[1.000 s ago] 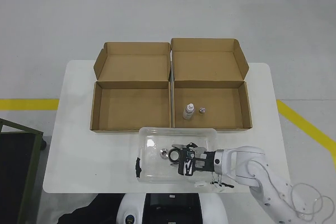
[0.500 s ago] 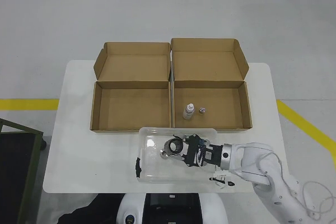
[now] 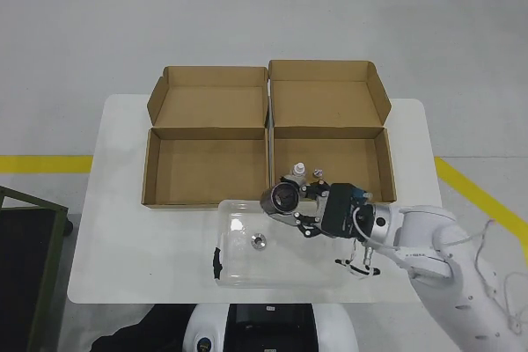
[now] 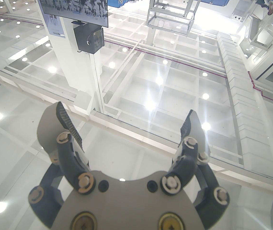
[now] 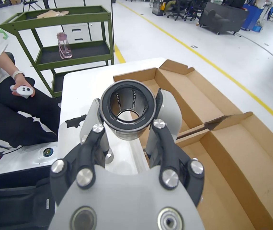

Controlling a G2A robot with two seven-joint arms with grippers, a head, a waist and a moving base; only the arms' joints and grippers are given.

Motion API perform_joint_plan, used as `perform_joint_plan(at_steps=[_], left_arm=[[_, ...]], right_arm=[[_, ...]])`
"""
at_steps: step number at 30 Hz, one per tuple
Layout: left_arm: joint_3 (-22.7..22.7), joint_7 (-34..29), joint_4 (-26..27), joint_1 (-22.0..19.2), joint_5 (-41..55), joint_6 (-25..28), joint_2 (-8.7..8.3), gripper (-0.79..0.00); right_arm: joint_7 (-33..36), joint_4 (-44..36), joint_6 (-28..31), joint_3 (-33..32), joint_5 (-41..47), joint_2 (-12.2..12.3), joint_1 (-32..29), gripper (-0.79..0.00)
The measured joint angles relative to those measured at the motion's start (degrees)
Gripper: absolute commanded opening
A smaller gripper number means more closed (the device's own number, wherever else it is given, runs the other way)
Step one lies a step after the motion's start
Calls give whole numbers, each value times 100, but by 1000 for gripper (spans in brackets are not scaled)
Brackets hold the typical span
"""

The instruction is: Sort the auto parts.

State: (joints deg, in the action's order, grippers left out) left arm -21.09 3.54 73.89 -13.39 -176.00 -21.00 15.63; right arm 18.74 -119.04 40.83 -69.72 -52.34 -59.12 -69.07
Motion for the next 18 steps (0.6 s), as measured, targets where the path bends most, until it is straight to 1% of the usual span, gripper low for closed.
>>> perform_joint_plan(at_steps=[18], left_arm=[[0, 0, 0, 0, 0, 0, 0, 0]], right_arm=[[-303, -540, -32, -631, 340, 42, 24, -785]])
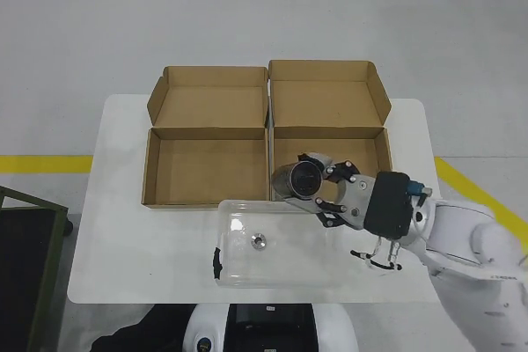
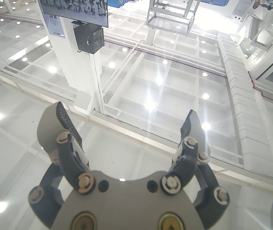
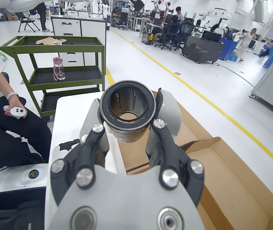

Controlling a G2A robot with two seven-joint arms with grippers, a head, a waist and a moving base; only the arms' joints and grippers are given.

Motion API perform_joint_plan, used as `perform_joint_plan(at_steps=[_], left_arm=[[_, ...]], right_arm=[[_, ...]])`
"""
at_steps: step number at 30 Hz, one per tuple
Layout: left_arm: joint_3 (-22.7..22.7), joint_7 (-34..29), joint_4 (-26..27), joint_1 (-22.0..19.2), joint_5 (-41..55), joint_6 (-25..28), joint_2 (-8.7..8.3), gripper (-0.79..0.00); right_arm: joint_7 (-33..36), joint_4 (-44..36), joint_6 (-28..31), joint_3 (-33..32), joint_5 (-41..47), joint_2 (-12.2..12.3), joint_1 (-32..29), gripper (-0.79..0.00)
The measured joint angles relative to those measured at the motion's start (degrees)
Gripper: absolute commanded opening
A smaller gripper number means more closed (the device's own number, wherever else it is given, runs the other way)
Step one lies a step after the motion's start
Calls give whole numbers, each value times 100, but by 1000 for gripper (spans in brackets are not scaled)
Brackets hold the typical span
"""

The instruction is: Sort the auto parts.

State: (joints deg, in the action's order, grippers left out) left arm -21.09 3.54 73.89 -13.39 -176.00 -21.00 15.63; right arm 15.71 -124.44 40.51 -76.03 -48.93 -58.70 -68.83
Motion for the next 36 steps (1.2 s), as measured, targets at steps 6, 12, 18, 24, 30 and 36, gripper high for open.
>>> perform_joint_plan(at_steps=[6, 12, 18, 24, 30, 36], left_arm=[[0, 0, 0, 0, 0, 0, 0, 0], [0, 0, 0, 0, 0, 0, 0, 0], [0, 0, 0, 0, 0, 0, 0, 0], [0, 0, 0, 0, 0, 0, 0, 0], [0, 0, 0, 0, 0, 0, 0, 0], [0, 0, 0, 0, 0, 0, 0, 0]], right_arm=[[-130, -117, 24, -136, 23, 7, -17, -785], [-209, -214, 94, -204, 16, 12, -19, -785], [-139, -218, 89, -138, -29, 14, -74, -785], [-9, -41, 69, 175, -95, -9, -11, -785], [168, 171, -9, 630, -332, -54, 147, -785], [282, 345, -83, 1113, -751, -113, 317, -785]])
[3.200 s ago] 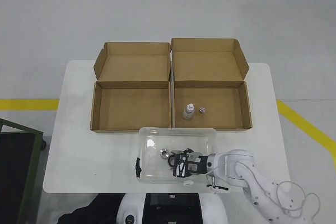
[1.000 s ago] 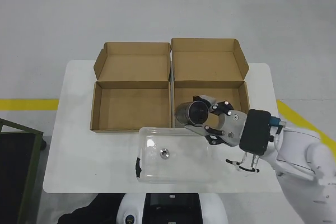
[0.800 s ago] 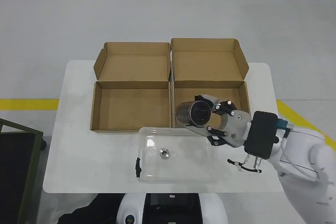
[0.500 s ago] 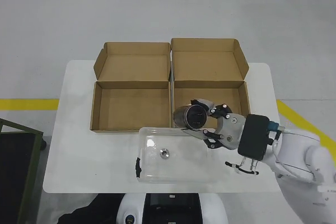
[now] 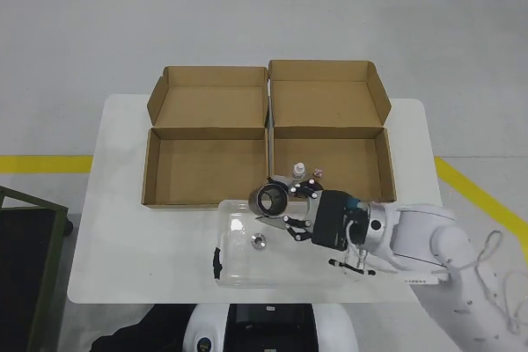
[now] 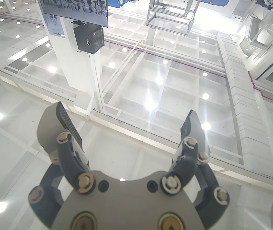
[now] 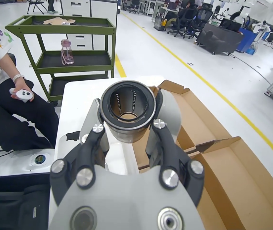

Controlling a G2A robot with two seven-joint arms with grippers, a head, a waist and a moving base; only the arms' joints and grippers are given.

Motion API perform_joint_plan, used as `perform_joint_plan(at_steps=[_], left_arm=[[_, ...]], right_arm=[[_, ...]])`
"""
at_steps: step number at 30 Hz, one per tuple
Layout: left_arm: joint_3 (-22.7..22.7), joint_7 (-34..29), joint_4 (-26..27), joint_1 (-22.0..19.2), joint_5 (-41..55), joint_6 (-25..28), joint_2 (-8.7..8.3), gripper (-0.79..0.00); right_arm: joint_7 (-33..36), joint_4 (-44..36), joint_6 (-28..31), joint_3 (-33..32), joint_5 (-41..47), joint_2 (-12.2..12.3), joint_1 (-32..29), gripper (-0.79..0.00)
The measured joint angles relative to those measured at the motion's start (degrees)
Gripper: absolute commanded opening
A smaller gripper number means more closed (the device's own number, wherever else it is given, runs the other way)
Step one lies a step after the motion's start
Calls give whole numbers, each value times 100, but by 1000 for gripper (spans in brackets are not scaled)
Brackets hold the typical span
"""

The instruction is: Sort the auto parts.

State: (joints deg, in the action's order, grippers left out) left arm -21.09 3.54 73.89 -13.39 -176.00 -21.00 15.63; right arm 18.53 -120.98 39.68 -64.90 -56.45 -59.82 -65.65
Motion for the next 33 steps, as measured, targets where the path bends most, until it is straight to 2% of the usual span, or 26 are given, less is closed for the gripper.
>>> perform_joint_plan(at_steps=[18, 33], left_arm=[[0, 0, 0, 0, 0, 0, 0, 0], [0, 0, 0, 0, 0, 0, 0, 0]], right_arm=[[449, 1629, -757, 1687, -833, -442, 1248, -785], [428, 3151, -1381, 2560, -764, -989, 2333, -785]])
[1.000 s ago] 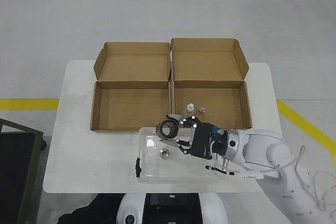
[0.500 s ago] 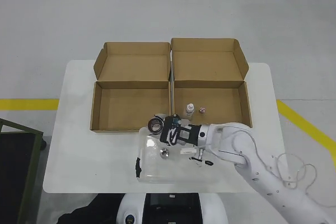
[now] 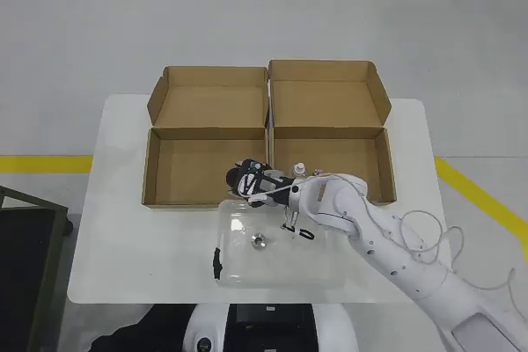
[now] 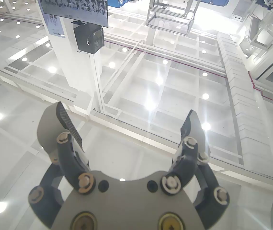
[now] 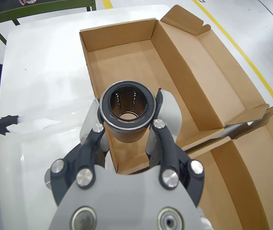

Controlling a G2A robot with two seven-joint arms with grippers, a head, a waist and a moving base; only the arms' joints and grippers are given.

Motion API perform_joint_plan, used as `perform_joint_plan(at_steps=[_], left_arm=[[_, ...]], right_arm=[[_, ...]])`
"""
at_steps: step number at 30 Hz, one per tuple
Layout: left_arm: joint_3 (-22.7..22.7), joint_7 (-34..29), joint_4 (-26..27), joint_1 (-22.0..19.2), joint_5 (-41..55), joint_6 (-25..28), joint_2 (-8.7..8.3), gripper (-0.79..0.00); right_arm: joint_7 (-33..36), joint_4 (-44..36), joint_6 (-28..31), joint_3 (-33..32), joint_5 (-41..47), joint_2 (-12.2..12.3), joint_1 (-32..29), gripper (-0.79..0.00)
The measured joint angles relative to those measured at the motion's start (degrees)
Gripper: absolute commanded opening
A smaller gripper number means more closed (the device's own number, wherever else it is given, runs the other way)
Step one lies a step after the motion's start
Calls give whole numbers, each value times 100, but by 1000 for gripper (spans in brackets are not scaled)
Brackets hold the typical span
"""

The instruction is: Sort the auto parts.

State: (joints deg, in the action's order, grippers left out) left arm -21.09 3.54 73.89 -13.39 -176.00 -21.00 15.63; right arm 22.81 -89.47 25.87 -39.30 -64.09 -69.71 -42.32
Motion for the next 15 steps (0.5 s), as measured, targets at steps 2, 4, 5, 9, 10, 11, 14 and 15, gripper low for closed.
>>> perform_joint_plan(at_steps=[2, 4, 5, 9, 10, 11, 14, 15], left_arm=[[0, 0, 0, 0, 0, 0, 0, 0], [0, 0, 0, 0, 0, 0, 0, 0], [0, 0, 0, 0, 0, 0, 0, 0], [0, 0, 0, 0, 0, 0, 0, 0], [0, 0, 0, 0, 0, 0, 0, 0], [0, 0, 0, 0, 0, 0, 0, 0], [0, 0, 0, 0, 0, 0, 0, 0], [0, 0, 0, 0, 0, 0, 0, 0]], right_arm=[[9, 227, -80, 100, 19, -80, 117, -785], [21, 404, -140, 179, 31, -147, 209, -785], [26, 512, -170, 226, 45, -191, 265, -785], [78, 816, -266, 348, 42, -318, 428, -751], [106, 876, -281, 376, 22, -344, 460, -683], [137, 952, -283, 413, 6, -378, 495, -656], [177, 1120, -229, 493, -6, -451, 553, -613], [180, 1171, -220, 509, -11, -470, 563, -610]])
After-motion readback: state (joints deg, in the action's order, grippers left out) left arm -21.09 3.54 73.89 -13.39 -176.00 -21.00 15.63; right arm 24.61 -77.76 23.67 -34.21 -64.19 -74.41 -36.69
